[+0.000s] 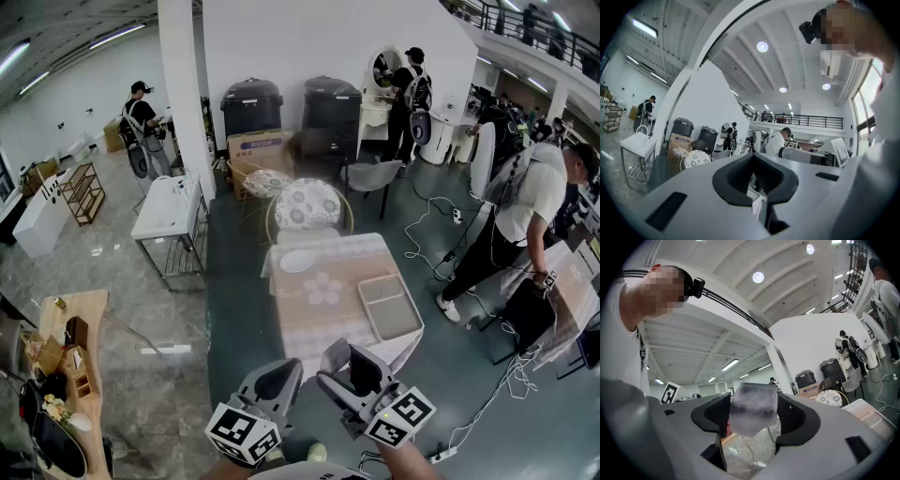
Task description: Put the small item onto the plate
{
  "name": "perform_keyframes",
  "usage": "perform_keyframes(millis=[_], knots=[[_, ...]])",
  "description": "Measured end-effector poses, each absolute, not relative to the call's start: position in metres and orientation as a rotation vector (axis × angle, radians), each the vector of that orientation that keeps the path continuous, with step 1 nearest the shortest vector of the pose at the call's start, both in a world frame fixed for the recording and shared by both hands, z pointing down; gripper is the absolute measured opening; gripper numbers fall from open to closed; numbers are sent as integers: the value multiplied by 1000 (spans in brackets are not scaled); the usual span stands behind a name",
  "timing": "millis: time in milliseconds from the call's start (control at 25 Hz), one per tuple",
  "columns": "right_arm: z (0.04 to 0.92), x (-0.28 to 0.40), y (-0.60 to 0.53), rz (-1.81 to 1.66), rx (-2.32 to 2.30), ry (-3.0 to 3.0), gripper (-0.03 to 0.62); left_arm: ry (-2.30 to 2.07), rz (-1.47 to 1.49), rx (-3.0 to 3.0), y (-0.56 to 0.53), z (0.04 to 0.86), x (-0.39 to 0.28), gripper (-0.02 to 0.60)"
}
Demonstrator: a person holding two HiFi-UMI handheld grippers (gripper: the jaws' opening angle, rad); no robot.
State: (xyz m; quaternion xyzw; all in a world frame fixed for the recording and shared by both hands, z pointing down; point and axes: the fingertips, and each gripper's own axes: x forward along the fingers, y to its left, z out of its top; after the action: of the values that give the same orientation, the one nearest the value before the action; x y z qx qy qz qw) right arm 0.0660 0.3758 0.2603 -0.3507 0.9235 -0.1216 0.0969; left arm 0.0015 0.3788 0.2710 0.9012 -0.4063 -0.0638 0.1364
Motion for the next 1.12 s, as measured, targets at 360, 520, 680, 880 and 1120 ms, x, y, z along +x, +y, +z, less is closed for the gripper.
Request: perform_keyframes(millis=[360, 520, 680, 880, 1120], knots=[[261, 34, 367, -366, -1070, 2728, 327, -1142, -183, 2615, 369, 273, -29, 5], [265, 24, 362, -421, -1074, 2701, 327, -1123, -168, 2619, 362, 279, -42, 5], [267, 20, 352, -463, -1109, 2651, 327, -1100, -157, 2626, 354, 286, -54, 5], [268, 8, 343, -479, -1140, 2628, 327, -1072, -150, 2634, 344, 291, -70, 5], [274, -3, 336, -492, -1160, 2621, 327, -1039, -149, 2633, 333, 299, -78, 5]])
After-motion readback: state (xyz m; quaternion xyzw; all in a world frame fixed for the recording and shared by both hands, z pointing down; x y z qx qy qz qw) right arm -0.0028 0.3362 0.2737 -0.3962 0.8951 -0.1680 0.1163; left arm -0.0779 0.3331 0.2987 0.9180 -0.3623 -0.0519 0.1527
